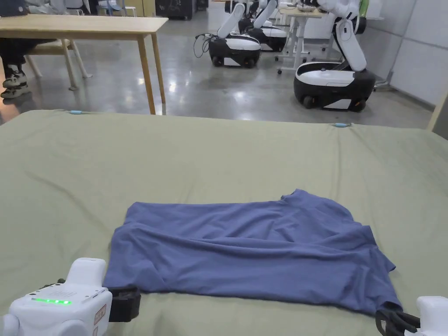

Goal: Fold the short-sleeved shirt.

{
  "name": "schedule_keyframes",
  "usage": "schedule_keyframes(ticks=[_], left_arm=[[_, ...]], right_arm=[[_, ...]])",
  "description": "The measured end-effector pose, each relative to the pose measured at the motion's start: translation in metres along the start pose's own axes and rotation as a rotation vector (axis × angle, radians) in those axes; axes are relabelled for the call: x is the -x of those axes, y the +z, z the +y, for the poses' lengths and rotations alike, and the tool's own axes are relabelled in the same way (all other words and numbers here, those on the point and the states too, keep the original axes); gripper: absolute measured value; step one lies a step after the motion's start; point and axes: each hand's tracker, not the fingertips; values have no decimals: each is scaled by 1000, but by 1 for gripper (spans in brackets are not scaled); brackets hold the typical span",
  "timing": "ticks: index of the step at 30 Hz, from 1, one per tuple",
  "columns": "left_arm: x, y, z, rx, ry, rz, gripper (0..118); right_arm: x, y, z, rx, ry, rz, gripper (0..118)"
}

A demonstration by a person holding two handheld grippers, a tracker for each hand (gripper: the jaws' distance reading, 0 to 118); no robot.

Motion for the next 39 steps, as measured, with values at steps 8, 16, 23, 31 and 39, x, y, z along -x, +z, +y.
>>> schedule_keyframes(ticks=[8, 16, 23, 31, 39], left_arm=[[-2, -75, 22, 135, -95, 24, 44], [-24, -44, 47, 136, -135, -46, 6], [-14, -32, 49, 111, -137, -54, 5], [0, 53, 56, 19, -107, -109, 5], [10, 67, -30, 137, -20, -184, 5]], right_arm=[[-24, -32, 5, 41, -1, -105, 92], [-55, -122, 28, 192, -15, -148, 111], [-66, -90, 41, 92, -68, -68, 15], [-48, 20, 58, -46, -27, -5, 14], [-59, 29, -25, 111, -71, -17, 14]])
